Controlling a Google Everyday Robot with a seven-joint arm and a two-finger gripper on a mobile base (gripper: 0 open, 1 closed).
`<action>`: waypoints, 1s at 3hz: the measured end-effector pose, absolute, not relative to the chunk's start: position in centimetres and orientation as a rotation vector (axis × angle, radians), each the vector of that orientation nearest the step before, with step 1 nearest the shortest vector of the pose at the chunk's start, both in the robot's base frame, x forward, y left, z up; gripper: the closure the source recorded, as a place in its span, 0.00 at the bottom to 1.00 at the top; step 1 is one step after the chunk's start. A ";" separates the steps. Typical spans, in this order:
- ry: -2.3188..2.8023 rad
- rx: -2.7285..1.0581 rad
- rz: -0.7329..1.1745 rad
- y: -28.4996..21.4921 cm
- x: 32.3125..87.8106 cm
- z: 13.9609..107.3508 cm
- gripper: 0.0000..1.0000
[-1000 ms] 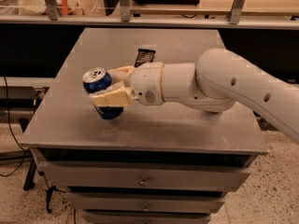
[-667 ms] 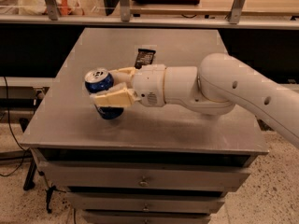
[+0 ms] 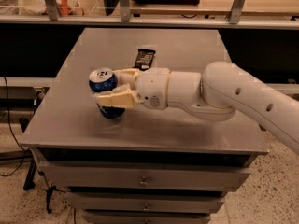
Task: Place pepsi can upright
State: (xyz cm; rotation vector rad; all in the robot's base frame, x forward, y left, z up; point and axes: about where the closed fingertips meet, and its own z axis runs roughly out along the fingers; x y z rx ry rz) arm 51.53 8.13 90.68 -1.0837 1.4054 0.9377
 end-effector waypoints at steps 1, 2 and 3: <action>1.395 -1.078 0.935 8.0 51.6 90.6 0.38; 1.392 -1.079 0.932 7.9 51.7 90.6 0.15; 1.393 -1.081 0.927 7.8 51.7 90.6 0.00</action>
Offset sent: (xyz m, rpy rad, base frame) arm 0.0043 -0.0079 -0.0028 0.0070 -0.0150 -0.0132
